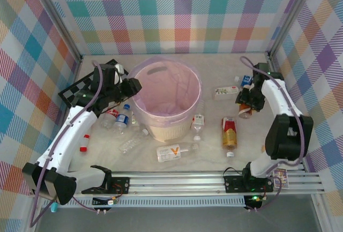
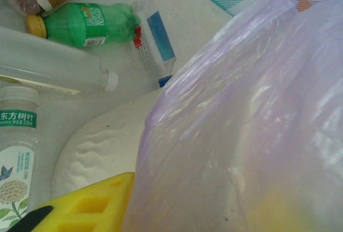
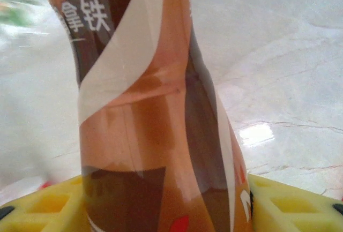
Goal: Put the plastic bottles in the bin
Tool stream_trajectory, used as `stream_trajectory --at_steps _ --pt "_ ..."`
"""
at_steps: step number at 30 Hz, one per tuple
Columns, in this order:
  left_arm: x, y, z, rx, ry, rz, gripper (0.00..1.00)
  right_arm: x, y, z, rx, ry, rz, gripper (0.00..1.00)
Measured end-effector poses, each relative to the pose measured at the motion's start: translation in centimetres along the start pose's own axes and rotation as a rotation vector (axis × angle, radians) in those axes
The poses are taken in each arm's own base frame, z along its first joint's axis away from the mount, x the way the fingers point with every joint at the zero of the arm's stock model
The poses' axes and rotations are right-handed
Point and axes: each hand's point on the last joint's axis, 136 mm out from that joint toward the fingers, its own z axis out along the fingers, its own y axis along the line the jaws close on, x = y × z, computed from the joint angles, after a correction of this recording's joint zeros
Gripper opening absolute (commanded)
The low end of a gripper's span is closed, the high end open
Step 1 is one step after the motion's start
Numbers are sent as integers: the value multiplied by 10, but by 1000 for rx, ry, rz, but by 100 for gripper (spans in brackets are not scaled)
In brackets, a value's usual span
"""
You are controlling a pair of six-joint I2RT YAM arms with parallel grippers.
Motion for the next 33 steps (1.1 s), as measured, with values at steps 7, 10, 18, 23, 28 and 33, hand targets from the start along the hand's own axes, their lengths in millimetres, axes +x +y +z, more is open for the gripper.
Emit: stream_trajectory --at_steps 7,10,18,23,28,33 --pt "-8 -4 10 -12 -7 15 31 -12 79 -125 -254 -210 -157 58" --pt "-11 -8 16 -21 -5 30 30 -2 124 -175 -346 -280 -283 58" --pt "-14 -21 29 -43 -3 87 25 40 221 -234 -509 -313 -549 58" --pt "-17 -23 32 -72 -7 109 21 55 266 -221 -496 -277 -660 58" --pt "-20 -27 39 -86 -12 123 19 80 305 -188 -445 -214 -769 59" --pt "-22 -31 44 -95 -17 143 17 102 313 -133 -313 -94 -824 59"
